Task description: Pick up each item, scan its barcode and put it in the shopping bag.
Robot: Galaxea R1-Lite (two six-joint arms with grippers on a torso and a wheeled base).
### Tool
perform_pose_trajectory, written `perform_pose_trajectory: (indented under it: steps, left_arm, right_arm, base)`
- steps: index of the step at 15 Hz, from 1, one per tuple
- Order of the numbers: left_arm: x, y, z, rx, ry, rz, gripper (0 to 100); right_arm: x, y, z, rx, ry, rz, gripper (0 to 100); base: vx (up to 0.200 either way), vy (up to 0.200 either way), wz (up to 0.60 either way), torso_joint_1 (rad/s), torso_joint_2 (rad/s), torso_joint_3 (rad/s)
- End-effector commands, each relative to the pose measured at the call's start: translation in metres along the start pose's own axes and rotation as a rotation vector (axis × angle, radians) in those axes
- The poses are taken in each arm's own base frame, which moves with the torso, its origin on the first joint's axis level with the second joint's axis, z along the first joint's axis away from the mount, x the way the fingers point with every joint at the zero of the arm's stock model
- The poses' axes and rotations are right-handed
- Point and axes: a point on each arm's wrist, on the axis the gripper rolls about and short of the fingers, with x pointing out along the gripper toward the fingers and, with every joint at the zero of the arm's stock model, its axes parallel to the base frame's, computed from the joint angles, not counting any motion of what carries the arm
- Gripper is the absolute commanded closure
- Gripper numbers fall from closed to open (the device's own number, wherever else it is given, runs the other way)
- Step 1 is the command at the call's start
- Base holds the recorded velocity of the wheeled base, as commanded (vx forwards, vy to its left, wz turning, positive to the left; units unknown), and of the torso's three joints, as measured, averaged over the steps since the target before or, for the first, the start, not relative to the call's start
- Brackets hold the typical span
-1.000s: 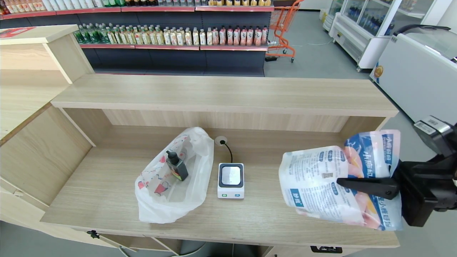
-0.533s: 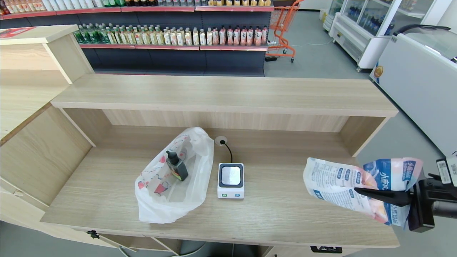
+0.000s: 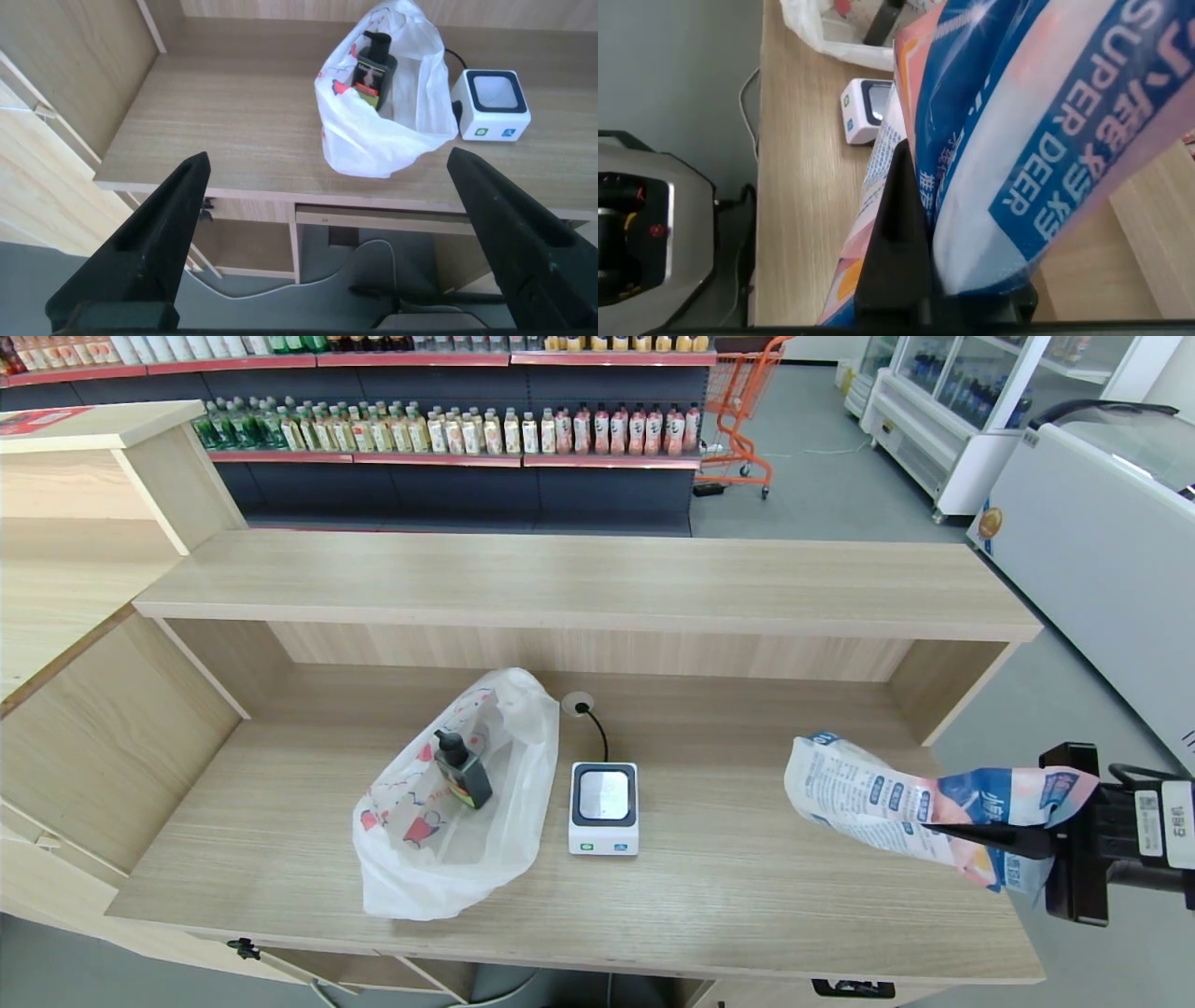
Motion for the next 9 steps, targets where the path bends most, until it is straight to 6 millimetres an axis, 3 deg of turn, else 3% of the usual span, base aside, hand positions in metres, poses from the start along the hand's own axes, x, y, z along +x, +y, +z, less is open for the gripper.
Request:
perform_pose_trajectory:
  steps: [1, 8, 9]
  left_arm:
    - [0.0000, 0.0000, 0.0000, 0.000, 0.000, 0.001, 0]
    - [0.0000, 0.0000, 0.0000, 0.002, 0.000, 0.000, 0]
    - [0.0000, 0.0000, 0.0000, -0.003, 0.000, 0.000, 0]
  right_arm:
    - [-0.0005, -0.0007, 0.0047, -0.018, 0.009, -0.007, 100]
    - [-0.0013, 0.0055, 0.0020, 0.005, 0.087, -0.018, 100]
    - [-0.0015, 0.0050, 0.0025, 0.005, 0.088, -0.020, 100]
  base:
    - [0.000, 0.000, 0.00, 0.000, 0.00, 0.000]
    - [0.000, 0.000, 0.00, 0.000, 0.00, 0.000]
    - [0.000, 0.200, 0.00, 0.002, 0.01, -0.002]
